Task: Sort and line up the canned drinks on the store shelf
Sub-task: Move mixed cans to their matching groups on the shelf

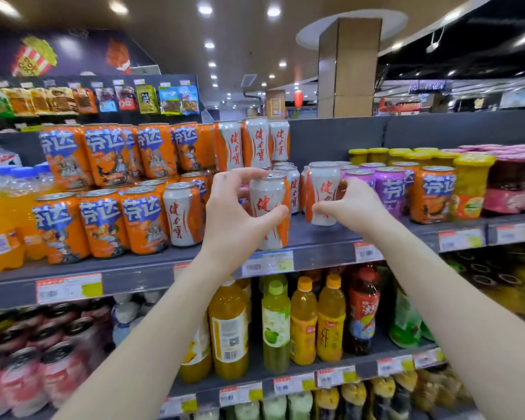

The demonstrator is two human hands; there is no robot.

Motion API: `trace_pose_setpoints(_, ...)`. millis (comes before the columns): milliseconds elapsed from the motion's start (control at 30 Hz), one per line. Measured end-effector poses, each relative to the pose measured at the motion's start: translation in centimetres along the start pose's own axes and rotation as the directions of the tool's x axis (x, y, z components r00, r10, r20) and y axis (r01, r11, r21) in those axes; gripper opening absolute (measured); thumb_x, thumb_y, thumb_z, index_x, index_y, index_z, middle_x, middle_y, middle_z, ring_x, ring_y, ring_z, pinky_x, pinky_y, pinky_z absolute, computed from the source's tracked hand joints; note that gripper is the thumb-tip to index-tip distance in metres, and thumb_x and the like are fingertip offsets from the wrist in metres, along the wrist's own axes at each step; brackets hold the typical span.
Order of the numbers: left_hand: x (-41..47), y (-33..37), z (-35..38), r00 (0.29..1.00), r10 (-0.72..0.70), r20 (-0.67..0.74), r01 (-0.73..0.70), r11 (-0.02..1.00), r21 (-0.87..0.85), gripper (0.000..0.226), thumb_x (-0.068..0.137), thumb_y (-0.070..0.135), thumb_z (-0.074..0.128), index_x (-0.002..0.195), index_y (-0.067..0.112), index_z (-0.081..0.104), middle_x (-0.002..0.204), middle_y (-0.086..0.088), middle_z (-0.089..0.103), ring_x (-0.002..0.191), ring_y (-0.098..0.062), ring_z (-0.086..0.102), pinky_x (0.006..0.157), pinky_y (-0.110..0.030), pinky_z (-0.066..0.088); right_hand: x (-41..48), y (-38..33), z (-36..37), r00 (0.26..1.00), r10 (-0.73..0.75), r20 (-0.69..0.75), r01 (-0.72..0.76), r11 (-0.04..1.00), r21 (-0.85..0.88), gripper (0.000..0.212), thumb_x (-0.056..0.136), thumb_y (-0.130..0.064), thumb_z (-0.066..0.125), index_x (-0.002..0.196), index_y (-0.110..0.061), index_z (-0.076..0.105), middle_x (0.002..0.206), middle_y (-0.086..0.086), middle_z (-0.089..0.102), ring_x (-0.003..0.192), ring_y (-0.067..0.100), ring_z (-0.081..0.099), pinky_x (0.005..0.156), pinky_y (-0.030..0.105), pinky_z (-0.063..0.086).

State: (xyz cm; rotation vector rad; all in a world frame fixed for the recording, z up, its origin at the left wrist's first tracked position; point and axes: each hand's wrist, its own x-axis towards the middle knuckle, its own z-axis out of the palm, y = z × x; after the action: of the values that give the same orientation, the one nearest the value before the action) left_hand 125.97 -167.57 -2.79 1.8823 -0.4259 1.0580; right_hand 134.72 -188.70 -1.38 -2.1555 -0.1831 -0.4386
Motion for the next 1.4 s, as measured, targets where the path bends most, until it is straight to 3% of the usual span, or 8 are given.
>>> trace_pose_setpoints(233,0.2,0.0,2.9,0.999,-0.03,-0.014,0.03,0.999,0.019,0.055,0.074,0.027,0.09,0.121,0.032,0.062,0.124,0.011,0.054,0.106,0.005,0.06,0.085,-0.019,0.057,0.5,2.1,1.4,1.0,-0.028,-0.011,0.028,0.999,0.032,0.072,0.079,-0.028,0.083,0.141,-0.011,0.051,0.131,0.006,0.064,0.121,0.023,0.06,0.098,0.035,0.049)
trace_pose_setpoints(433,0.3,0.2,4.6,0.999,-0.03,-0.025,0.031,0.999,0.027,0.055,0.074,0.028,0.09,0.122,0.032,0.061,0.125,0.009,0.054,0.11,0.0,0.06,0.086,-0.023,0.059,0.1,2.9,2.2,0.998,-0.057,0.009,0.057,0.995,-0.08,0.055,0.088,-0.037,0.078,0.13,-0.014,0.052,0.127,0.007,0.066,0.12,0.027,0.061,0.09,0.035,0.049)
trace_pose_setpoints(567,0.4,0.4,5.3,0.999,-0.035,-0.033,0.036,0.999,0.022,0.055,0.074,0.029,0.091,0.121,0.034,0.061,0.124,0.009,0.053,0.108,-0.002,0.062,0.087,-0.025,0.059,-1.0,2.7,2.1,0.929,-0.259,-0.262,0.2,0.952,-0.234,0.037,0.091,-0.038,0.073,0.12,-0.016,0.064,0.109,0.002,0.072,0.102,0.02,0.068,0.079,0.031,0.053)
trace_pose_setpoints(633,0.6,0.5,5.5,0.998,-0.045,-0.041,0.045,0.999,0.006,0.056,0.073,0.029,0.091,0.121,0.035,0.061,0.124,0.008,0.053,0.106,-0.002,0.063,0.086,-0.025,0.059,-2.4,2.1,1.4,0.845,-0.359,-0.397,0.357,0.93,-0.082,0.03,0.094,-0.023,0.067,0.123,-0.014,0.065,0.104,-0.001,0.072,0.094,0.012,0.067,0.078,0.021,0.054)
trace_pose_setpoints(733,1.1,0.7,5.7,0.997,-0.049,-0.054,0.048,0.999,-0.015,0.057,0.073,0.031,0.091,0.122,0.035,0.062,0.124,0.008,0.053,0.106,-0.006,0.065,0.085,-0.029,0.061,-4.0,0.7,0.7,0.933,-0.347,-0.092,0.359,0.895,0.264,0.037,0.088,-0.02,0.07,0.123,-0.026,0.059,0.105,-0.015,0.068,0.093,-0.002,0.065,0.076,0.01,0.053)
trace_pose_setpoints(967,1.5,0.6,5.9,1.0,0.019,-0.006,-0.019,0.998,0.067,0.056,0.083,0.031,0.084,0.134,0.031,0.061,0.125,0.005,0.053,0.115,-0.01,0.061,0.094,-0.028,0.058,-4.3,0.1,3.3,0.948,-0.298,-0.109,0.317,0.881,0.351,0.055,0.073,-0.034,0.089,0.117,-0.03,0.057,0.101,-0.022,0.066,0.089,-0.009,0.065,0.073,0.009,0.053)
trace_pose_setpoints(1133,2.5,-1.1,1.8,0.985,0.126,-0.121,-0.064,0.903,0.426,0.048,0.091,0.03,0.069,0.138,0.024,0.057,0.123,0.001,0.057,0.114,-0.017,0.053,0.097,-0.022,0.041,-3.7,0.6,3.4,0.959,-0.249,-0.134,0.275,0.931,0.241,0.063,0.072,-0.029,0.091,0.124,-0.025,0.054,0.108,-0.014,0.063,0.094,0.0,0.061,0.075,0.01,0.049)
trace_pose_setpoints(1400,4.0,-4.0,-0.2,0.956,-0.253,0.15,0.066,0.681,0.73,0.064,0.094,0.044,0.066,0.151,0.026,0.043,0.143,-0.013,0.047,0.129,-0.037,0.049,0.106,-0.049,0.047,-3.5,0.2,4.9,0.948,-0.232,-0.215,0.247,0.968,0.041,0.075,0.073,-0.035,0.09,0.136,-0.018,0.054,0.117,-0.002,0.051,0.102,0.008,0.051,0.083,0.018,0.041)
